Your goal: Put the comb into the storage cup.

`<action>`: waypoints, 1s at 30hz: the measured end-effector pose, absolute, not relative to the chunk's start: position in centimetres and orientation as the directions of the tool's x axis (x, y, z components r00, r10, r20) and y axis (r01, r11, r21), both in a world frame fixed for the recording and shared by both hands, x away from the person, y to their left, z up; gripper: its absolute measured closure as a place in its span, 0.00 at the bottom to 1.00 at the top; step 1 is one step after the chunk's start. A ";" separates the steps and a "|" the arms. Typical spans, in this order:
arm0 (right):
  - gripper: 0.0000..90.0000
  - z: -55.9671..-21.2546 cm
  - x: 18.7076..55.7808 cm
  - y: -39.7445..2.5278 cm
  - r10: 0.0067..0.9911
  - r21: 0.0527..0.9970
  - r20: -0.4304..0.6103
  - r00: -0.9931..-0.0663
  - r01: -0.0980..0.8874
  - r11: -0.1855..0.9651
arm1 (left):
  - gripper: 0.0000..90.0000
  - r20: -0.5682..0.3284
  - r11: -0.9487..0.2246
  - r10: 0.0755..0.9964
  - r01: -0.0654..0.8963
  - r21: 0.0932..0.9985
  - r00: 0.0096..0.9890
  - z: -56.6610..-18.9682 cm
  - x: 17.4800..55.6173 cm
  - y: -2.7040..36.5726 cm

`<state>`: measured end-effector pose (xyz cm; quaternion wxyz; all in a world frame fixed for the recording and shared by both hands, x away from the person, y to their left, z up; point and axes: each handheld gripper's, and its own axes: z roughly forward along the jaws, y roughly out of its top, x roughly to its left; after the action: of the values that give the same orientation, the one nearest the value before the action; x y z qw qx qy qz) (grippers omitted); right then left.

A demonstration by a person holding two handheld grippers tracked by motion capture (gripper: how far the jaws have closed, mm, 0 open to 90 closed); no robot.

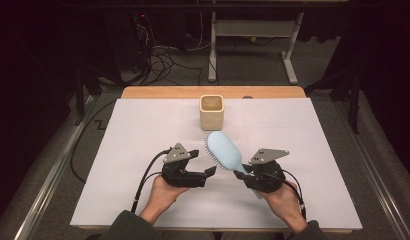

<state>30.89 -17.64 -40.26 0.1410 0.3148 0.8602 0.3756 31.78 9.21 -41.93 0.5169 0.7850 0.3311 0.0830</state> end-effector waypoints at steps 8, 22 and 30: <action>0.78 -40.4 30.9 -17.0 0.643 0.733 -0.020 -0.766 0.426 0.530 | 0.18 -0.223 -0.247 0.597 0.441 0.863 0.771 -41.8 32.0 8.6; 0.78 -40.6 30.8 -16.3 0.645 0.729 -0.046 -0.763 0.415 0.543 | 0.16 -0.238 -0.242 0.579 0.443 0.863 0.780 -41.6 32.6 6.9; 0.78 -40.5 30.4 -15.8 0.641 0.738 -0.068 -0.764 0.394 0.548 | 0.15 -0.255 -0.229 0.584 0.458 0.859 0.771 -41.4 32.8 6.1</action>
<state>30.36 -15.79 -40.48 0.1673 0.2996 0.8636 0.3693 32.80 6.12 -41.42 0.5237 0.7817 0.3331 0.0603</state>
